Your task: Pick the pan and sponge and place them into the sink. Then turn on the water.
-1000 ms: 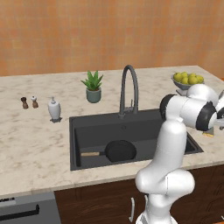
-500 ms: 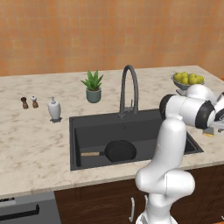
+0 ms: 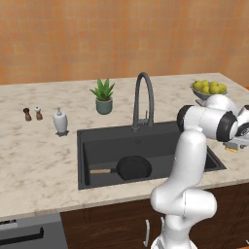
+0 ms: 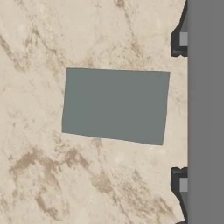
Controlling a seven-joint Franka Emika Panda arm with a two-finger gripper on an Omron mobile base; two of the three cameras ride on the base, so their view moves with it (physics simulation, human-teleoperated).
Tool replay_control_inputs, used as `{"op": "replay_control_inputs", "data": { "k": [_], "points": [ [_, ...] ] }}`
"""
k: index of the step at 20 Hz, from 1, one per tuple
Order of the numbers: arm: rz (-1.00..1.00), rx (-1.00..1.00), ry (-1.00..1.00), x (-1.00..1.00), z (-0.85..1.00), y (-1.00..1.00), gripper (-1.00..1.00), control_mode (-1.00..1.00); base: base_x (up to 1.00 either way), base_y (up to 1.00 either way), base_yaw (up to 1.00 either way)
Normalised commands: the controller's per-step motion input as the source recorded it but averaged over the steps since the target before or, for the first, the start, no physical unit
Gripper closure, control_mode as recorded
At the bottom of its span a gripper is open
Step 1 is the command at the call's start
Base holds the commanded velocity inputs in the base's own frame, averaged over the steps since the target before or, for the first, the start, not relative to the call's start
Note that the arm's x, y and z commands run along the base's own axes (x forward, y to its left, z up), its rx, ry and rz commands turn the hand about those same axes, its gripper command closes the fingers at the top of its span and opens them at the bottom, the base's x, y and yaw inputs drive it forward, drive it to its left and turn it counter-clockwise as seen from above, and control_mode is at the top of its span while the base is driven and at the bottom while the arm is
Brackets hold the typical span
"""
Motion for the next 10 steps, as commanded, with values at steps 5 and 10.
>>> {"op": "replay_control_inputs", "data": {
  "k": [5,10],
  "points": [
    [0.0,0.0,0.0,0.08,-0.12,-0.21,-1.0,-1.0,0.0,0.0,0.0],
    [0.0,0.0,0.0,0.09,-0.09,-0.11,-1.0,-1.0,0.0,0.0,0.0]
  ]
}}
